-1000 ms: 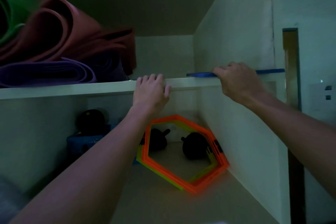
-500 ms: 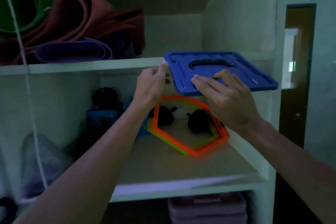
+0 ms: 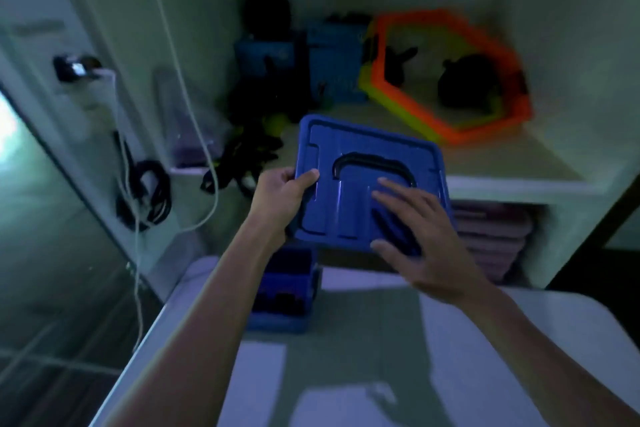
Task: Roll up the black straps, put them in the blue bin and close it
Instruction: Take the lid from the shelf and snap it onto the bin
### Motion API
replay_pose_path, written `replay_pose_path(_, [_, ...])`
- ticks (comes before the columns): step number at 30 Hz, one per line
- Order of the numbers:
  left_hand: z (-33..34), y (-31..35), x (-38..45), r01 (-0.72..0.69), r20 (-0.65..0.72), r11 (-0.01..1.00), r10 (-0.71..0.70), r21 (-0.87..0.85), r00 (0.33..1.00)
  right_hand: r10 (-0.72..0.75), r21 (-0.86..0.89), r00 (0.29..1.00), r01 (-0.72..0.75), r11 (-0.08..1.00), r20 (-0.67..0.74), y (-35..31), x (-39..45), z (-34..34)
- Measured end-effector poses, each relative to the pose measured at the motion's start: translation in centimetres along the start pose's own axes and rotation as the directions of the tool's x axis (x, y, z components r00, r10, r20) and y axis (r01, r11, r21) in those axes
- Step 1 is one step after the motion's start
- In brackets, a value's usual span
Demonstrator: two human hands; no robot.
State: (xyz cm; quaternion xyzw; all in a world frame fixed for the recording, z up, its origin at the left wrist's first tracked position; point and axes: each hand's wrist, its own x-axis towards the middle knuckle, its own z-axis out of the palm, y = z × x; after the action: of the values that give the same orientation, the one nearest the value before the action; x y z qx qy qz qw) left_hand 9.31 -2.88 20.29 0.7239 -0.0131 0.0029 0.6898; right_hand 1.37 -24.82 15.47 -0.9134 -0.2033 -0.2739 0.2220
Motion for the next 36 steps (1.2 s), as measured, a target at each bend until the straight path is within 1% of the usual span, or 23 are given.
replay_pose_path(1, [-1.8, -2.5, 0.1, 0.06, 0.002, 0.998, -0.06, 0.015, 0.998, 0.162, 0.082, 0.986, -0.158, 0.984, -0.05, 0.0, -1.1, 2.4])
replay_pose_path(2, [-3.5, -4.9, 0.3, 0.113, 0.0, 0.993, -0.113, 0.026, 0.994, 0.348, 0.152, 0.935, -0.335, 0.93, -0.069, -0.1, -2.0, 4.9])
replay_pose_path(3, [-5.0, -7.1, 0.4, 0.163, -0.008, 0.986, -0.163, 0.035, 0.987, 0.52, 0.217, 0.853, -0.501, 0.837, -0.036, -0.3, -2.8, 7.2])
replay_pose_path(4, [-6.5, -9.2, 0.5, 0.207, -0.016, 0.977, -0.207, 0.053, 0.978, 0.644, 0.265, 0.765, -0.627, 0.733, 0.03, -0.5, -3.4, 9.5])
replay_pose_path(5, [-7.9, -11.1, 0.7, 0.25, -0.021, 0.966, -0.249, 0.072, 0.968, 0.715, 0.291, 0.693, -0.706, 0.646, 0.094, -0.8, -3.9, 11.5])
replay_pose_path(6, [-9.3, -12.9, 0.9, 0.291, -0.023, 0.953, -0.29, 0.083, 0.957, 0.751, 0.312, 0.648, -0.745, 0.589, 0.13, -1.0, -4.2, 13.3])
replay_pose_path(9, [-13.0, -17.7, 1.6, 0.384, -0.002, 0.918, -0.386, 0.098, 0.923, 0.801, 0.359, 0.562, -0.805, 0.472, 0.206, -1.8, -4.1, 17.4])
replay_pose_path(10, [-13.9, -19.0, 1.9, 0.412, -0.002, 0.905, -0.414, 0.11, 0.91, 0.815, 0.335, 0.529, -0.832, 0.443, 0.236, -1.9, -3.9, 18.6])
replay_pose_path(11, [-14.8, -20.2, 2.1, 0.431, -0.014, 0.894, -0.432, 0.123, 0.902, 0.819, 0.305, 0.513, -0.848, 0.435, 0.257, -2.1, -3.7, 19.7])
replay_pose_path(14, [-16.9, -23.0, 3.3, 0.452, -0.118, 0.861, -0.436, 0.233, 0.892, 0.804, 0.221, 0.513, -0.858, 0.464, 0.303, -2.5, -3.0, 23.0])
replay_pose_path(15, [-17.5, -23.9, 3.9, 0.45, -0.155, 0.846, -0.423, 0.286, 0.893, 0.797, 0.202, 0.522, -0.853, 0.482, 0.303, -2.6, -2.6, 24.0])
replay_pose_path(17, [-18.6, -25.0, 5.2, 0.426, -0.217, 0.812, -0.368, 0.4, 0.904, 0.782, 0.154, 0.552, -0.833, 0.532, 0.288, -2.7, -1.8, 25.7])
replay_pose_path(19, [-19.4, -25.6, 6.6, 0.389, -0.262, 0.781, -0.294, 0.488, 0.919, 0.781, 0.102, 0.563, -0.823, 0.559, 0.27, -2.7, -0.9, 27.2])
replay_pose_path(21, [-19.6, -26.0, 7.7, 0.347, -0.27, 0.752, -0.23, 0.561, 0.935, 0.783, 0.07, 0.564, -0.82, 0.568, 0.263, -2.6, -0.2, 28.4])
replay_pose_path(23, [-19.6, -26.6, 8.6, 0.326, -0.265, 0.733, -0.203, 0.598, 0.943, 0.785, 0.049, 0.563, -0.819, 0.572, 0.259, -2.4, 0.2, 29.3])
replay_pose_path(27, [-19.6, -27.7, 9.4, 0.264, -0.243, 0.692, -0.131, 0.672, 0.961, 0.766, -0.006, 0.595, -0.789, 0.615, 0.243, -2.3, 0.4, 30.1])
replay_pose_path(31, [-19.3, -28.5, 9.8, 0.243, -0.236, 0.66, -0.101, 0.711, 0.966, 0.745, -0.051, 0.619, -0.759, 0.649, 0.249, -2.3, 0.0, 30.6])
replay_pose_path(33, [-19.3, -28.8, 10.0, 0.233, -0.236, 0.641, -0.083, 0.731, 0.968, 0.744, -0.058, 0.618, -0.758, 0.649, 0.256, -2.3, -0.2, 30.7])
replay_pose_path(36, [-19.1, -28.6, 10.0, 0.245, -0.256, 0.587, -0.066, 0.772, 0.964, 0.729, -0.104, 0.624, -0.735, 0.67, 0.283, -2.0, -0.3, 30.8])
